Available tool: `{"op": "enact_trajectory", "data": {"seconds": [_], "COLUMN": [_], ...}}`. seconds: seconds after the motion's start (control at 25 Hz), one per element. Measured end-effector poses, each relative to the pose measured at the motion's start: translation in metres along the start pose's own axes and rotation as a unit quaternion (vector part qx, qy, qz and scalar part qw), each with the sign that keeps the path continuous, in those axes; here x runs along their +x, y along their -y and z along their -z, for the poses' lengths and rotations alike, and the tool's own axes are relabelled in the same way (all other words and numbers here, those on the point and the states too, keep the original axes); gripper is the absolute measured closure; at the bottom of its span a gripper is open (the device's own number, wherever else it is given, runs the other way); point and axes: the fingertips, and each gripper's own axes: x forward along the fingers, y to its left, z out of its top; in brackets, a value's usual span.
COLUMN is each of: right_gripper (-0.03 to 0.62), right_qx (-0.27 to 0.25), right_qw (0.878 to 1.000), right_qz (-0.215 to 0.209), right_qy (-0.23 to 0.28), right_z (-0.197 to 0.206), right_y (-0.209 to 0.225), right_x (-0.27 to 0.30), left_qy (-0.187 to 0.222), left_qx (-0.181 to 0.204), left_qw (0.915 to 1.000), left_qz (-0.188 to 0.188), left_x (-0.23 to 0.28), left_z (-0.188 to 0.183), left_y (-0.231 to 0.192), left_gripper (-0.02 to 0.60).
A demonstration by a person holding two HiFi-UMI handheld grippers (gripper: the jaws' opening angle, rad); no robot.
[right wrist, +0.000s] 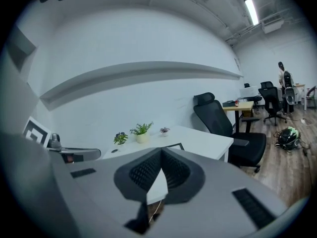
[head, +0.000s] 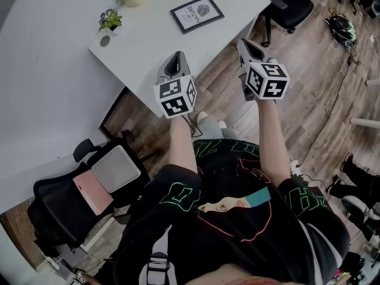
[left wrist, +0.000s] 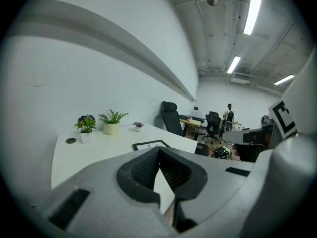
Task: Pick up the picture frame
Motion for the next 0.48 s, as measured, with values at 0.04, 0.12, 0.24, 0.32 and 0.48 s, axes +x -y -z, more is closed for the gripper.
{"op": "enact_trajectory", "data": {"seconds": [0.04, 0.12, 0.24, 0.32, 0.48], "right_gripper": [0.589, 0.589, 0.589, 0.589, 0.589], "right_qx": [-0.002, -0.004, -0.003, -0.004, -0.002], "right_qw": [1.000, 1.000, 1.000, 1.000, 1.000], "right_qz": [-0.002, -0.002, 0.003, 0.008, 0.014], "right_qy": [0.001, 0.004, 0.009, 0.012, 0.008], "right_z": [-0.002, -0.007, -0.017, -0.024, -0.031], "right_y": [0.000, 0.001, 0.011, 0.020, 0.040], "right_x": [0.003, 0.009, 0.016, 0.023, 0.039], "left_qy": [0.003, 0.006, 0.008, 0.009, 0.004], "left_qx": [-0.001, 0.000, 0.005, 0.007, 0.005], "left_qw": [1.0000, 1.0000, 1.0000, 0.9999, 1.0000], "left_qz": [-0.002, -0.002, 0.002, 0.005, 0.005], "left_x": [0.002, 0.008, 0.022, 0.034, 0.062], "left_z": [-0.003, -0.009, -0.018, -0.023, -0.027], "left_y": [-0.002, -0.004, -0.003, -0.002, 0.000], "left_gripper": [0.577, 0.577, 0.577, 0.577, 0.577]}}
